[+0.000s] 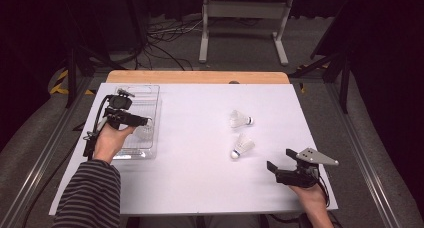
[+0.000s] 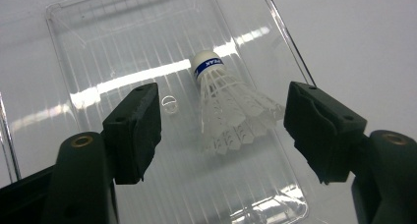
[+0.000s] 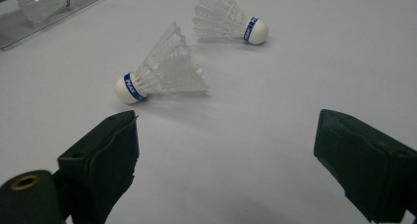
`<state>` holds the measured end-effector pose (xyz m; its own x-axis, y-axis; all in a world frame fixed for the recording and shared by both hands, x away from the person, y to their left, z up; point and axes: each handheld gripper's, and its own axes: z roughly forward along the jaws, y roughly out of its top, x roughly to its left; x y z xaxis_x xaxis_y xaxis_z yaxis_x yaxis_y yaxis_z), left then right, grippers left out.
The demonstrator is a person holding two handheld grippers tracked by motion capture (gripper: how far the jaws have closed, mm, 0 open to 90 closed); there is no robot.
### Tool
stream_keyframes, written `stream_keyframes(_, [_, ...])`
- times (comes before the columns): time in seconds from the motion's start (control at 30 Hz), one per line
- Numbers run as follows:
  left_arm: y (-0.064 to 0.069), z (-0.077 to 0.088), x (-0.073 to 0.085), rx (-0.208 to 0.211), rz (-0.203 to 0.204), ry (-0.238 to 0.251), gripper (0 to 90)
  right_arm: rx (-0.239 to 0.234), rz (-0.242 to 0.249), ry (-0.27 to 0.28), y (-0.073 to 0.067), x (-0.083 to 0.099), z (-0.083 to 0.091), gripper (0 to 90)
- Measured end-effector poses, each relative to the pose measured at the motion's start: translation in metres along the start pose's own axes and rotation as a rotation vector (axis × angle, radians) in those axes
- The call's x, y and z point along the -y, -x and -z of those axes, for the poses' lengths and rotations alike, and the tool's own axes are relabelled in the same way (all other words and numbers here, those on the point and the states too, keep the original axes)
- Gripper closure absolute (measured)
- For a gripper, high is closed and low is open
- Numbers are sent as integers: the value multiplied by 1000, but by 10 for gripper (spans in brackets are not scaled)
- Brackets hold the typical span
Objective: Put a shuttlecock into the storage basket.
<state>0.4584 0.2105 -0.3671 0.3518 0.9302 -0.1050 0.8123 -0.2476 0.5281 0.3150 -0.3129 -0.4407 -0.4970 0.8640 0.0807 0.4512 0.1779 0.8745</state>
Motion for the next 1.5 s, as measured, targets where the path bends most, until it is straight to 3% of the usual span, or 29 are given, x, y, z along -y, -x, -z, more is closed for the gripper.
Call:
stream_keyframes(1.17, [4,22,22,70,-26,100,301,2,-3,-1,0,0,0,106])
stream_keyframes(1.33, [4,24,26,69,-33,111,289,1,-3,-1,0,0,0,106])
stream_keyframes(1.5, [7,25,30,44,-71,126,283,1,-3,-2,0,0,0,106])
